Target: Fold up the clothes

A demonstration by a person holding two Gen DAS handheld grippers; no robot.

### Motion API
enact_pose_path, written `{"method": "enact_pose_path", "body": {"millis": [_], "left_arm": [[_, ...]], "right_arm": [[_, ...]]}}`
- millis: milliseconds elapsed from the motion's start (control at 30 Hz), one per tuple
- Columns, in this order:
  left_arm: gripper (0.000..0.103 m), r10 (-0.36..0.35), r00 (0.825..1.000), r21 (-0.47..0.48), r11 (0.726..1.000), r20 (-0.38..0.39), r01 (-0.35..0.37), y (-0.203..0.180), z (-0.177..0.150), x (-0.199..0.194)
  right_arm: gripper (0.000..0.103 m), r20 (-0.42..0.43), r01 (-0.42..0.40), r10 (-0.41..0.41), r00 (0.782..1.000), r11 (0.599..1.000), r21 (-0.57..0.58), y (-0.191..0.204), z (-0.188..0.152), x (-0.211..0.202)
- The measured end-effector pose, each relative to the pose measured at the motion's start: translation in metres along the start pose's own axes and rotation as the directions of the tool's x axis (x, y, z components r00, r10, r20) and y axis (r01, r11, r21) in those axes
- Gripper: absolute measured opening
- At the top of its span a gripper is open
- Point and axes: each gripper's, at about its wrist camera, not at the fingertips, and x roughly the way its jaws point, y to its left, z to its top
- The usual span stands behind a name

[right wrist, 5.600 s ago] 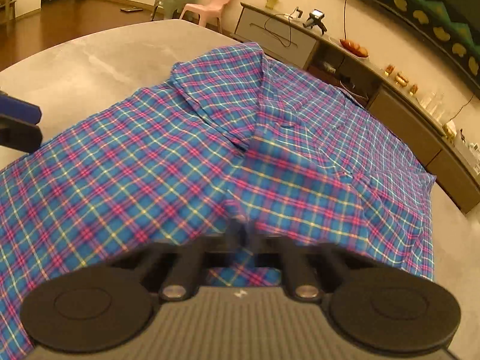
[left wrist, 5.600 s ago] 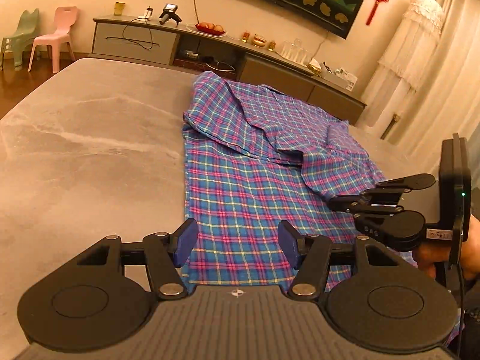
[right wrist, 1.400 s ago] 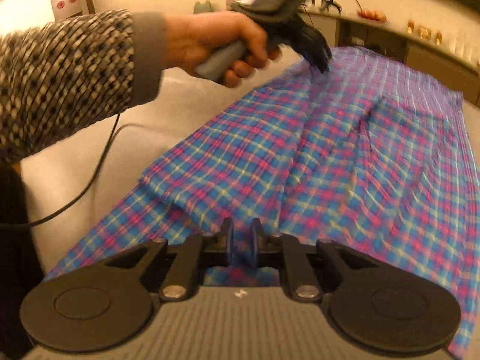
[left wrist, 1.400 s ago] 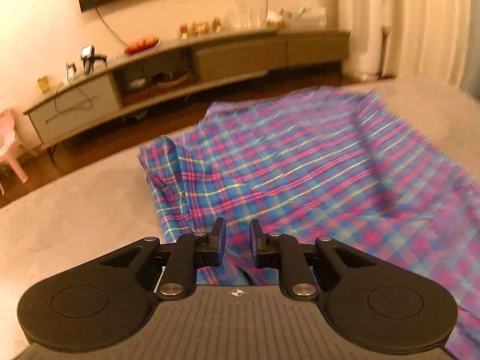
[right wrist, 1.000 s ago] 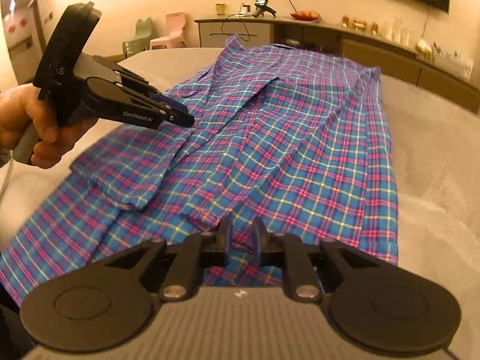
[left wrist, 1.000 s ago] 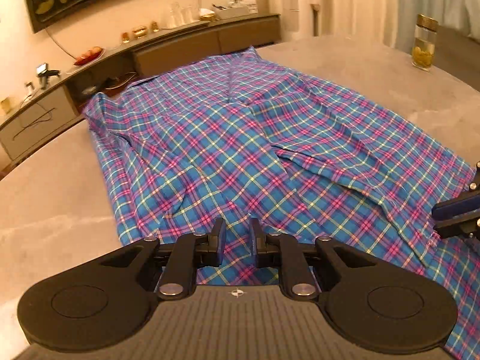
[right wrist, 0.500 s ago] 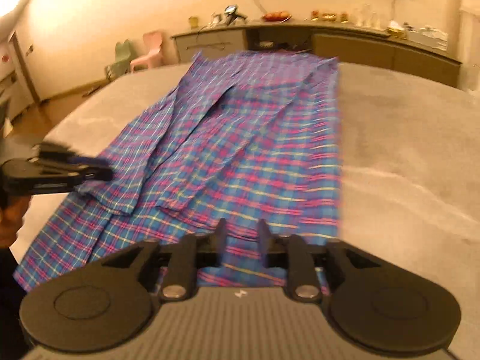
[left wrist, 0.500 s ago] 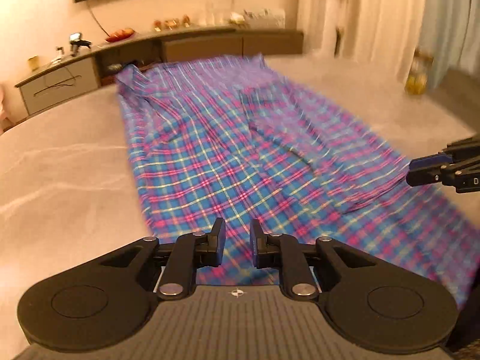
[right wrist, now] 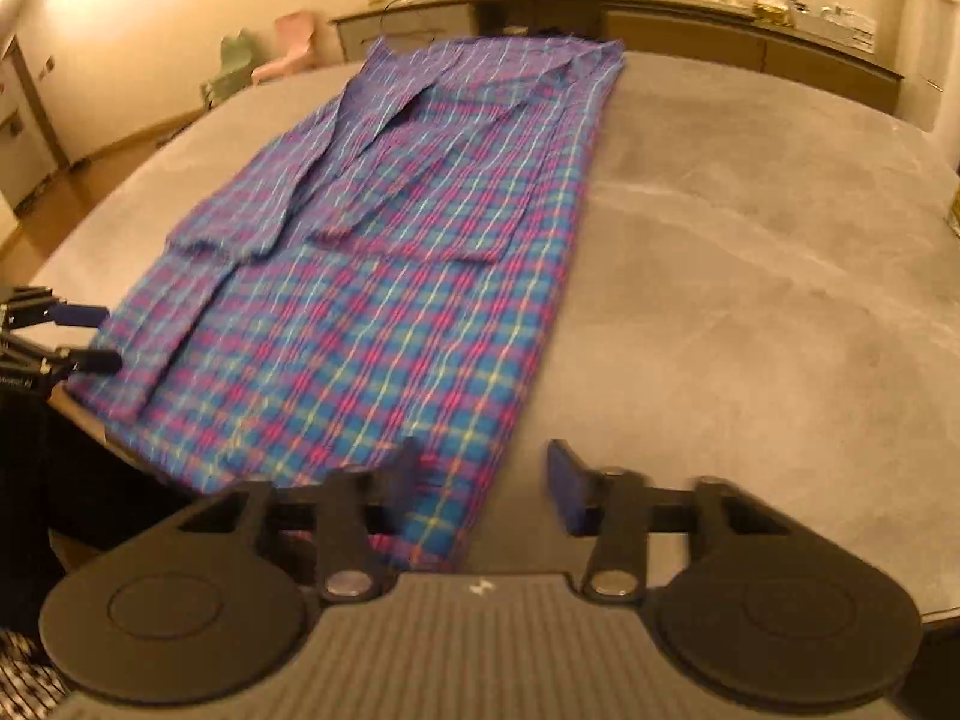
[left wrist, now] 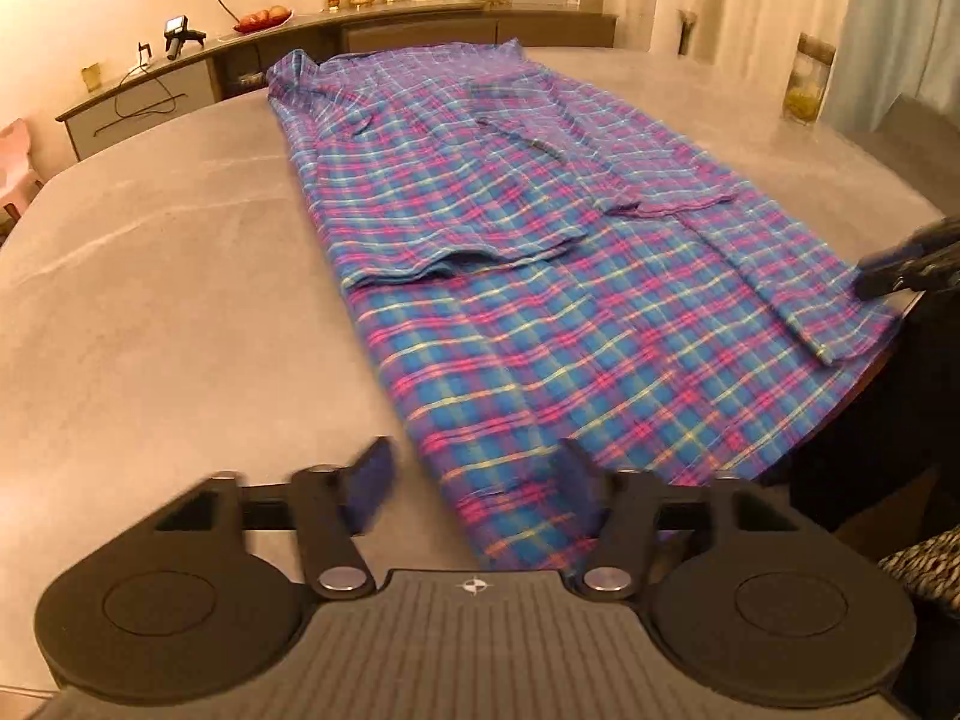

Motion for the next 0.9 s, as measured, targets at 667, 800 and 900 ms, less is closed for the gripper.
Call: {"method": "enact_pose_path", "body": {"millis": [667, 800, 900], "left_arm": [[0.005, -0.067, 0.963, -0.501, 0.843, 0.262, 0.195, 0.183, 0.29, 0.108], [0.02, 0.038, 0.986, -0.608, 0.791, 0.16, 0.069, 0.21, 0.292, 0.159], [0.055, 0.038, 0.979, -0.543, 0.836, 0.198, 0.078, 0.197, 0.251, 0.145]], "right_arm": [[0.003, 0.29, -0.228, 0.133, 0.948, 0.92, 0.32, -0.126, 0.276, 0.061], [0.034, 0.269, -0.212, 0.074, 0.96, 0.82, 0.532, -0.179, 0.302, 0.138], [0.048, 0.267, -0.24, 0.112, 0.957, 0.823, 0.514, -0.181, 0.276, 0.142]]}}
